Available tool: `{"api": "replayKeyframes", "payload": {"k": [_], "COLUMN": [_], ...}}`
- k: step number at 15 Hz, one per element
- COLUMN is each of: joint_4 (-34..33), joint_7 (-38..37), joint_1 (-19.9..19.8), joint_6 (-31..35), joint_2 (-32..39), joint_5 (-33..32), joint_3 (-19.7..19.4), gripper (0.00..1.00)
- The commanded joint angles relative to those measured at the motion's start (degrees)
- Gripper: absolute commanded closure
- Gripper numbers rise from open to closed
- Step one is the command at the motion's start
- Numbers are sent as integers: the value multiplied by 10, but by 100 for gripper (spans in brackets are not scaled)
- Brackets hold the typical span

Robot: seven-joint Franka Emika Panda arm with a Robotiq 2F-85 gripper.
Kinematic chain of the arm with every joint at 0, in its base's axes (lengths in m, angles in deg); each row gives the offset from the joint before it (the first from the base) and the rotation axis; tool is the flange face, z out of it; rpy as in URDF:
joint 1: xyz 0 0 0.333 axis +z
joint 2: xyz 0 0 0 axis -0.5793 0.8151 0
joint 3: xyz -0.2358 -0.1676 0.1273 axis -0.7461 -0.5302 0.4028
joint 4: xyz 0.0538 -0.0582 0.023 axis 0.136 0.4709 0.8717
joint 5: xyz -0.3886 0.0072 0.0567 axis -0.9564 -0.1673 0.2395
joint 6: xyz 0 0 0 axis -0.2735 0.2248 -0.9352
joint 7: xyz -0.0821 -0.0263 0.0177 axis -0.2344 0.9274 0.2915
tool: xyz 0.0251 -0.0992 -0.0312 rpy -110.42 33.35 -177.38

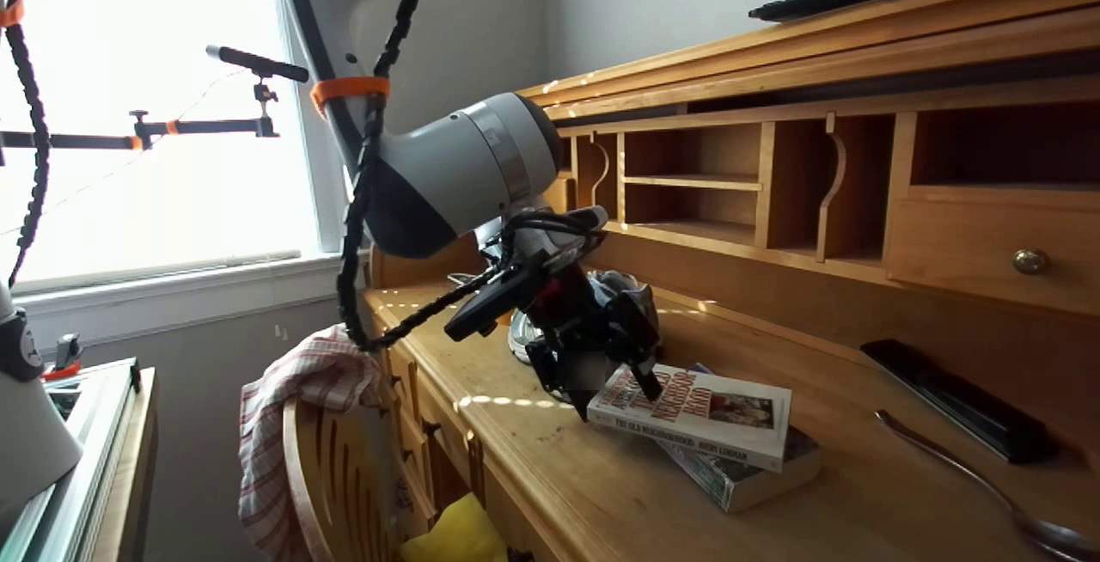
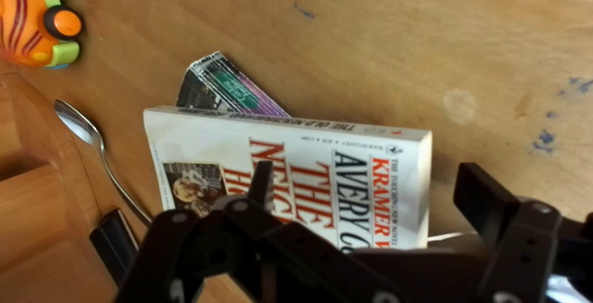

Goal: Put the white book on the topmost middle shelf.

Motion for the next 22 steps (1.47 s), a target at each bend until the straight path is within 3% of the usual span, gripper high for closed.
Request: {"api": "replayKeyframes", "payload": {"k": [1, 4, 6, 8, 13, 22], "joint_4": [-11, -10, -10, -10, -12, 22], "joint_7": [-60, -79, -86, -94, -105, -81], "joint_1": [5, 5, 5, 5, 6, 2], "joint_6": [-24, -36, -40, -42, -59, -42], "joint_2": [17, 20, 21, 21, 18, -34], "joint_5": [-39, -48, -51, -56, -67, -49], "joint_3": [0, 2, 3, 3, 4, 2], "gripper": [0, 0, 27, 44, 74, 87]}}
